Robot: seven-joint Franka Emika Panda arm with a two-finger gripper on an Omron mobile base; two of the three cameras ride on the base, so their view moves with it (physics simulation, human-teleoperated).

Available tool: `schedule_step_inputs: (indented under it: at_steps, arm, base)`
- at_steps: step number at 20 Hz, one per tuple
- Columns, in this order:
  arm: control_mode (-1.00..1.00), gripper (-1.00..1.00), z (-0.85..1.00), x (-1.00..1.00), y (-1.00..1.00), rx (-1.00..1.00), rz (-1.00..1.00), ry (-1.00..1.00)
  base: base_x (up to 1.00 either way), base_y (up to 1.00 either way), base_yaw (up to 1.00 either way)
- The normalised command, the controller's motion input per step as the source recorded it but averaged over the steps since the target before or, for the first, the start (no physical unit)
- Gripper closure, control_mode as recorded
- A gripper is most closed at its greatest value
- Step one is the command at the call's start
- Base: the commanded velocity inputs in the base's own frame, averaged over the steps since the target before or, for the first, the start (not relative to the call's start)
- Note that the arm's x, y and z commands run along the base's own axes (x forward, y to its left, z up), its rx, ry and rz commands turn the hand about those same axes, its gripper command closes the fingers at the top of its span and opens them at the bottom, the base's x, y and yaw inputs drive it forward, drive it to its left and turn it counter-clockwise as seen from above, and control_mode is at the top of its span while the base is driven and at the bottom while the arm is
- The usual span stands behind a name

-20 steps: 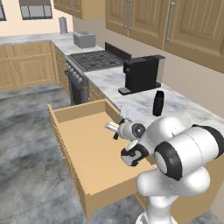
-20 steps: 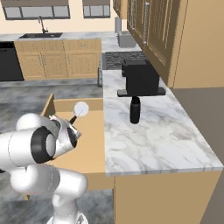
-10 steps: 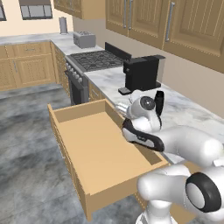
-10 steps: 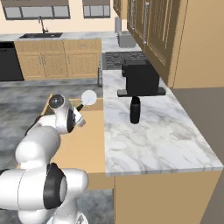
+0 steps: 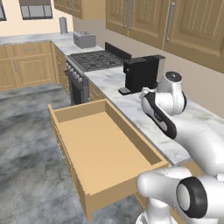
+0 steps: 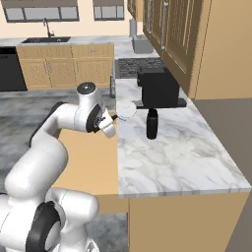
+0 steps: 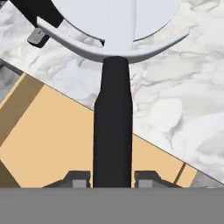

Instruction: Pick the pizza cutter from the drawer and place it on the counter.

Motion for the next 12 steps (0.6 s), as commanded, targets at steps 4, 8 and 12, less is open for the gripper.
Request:
schedule_step_inputs:
  at_steps: [4, 8, 12]
  arm:
    - [-1.0, 1.0, -0.58, -0.1, -1.0, 0.09, -0.24, 0.09]
    - [-1.0, 1.0, -0.54, 0.05, -1.0, 0.1, -0.21, 0.13]
    - [-1.0, 1.0, -0.58, 0.29, -1.0, 0.16, -0.13, 0.11]
  base:
    - [0.0, 0.0, 0.0]
    - [0.0, 0.0, 0.0]
    - [0.0, 0.0, 0.0]
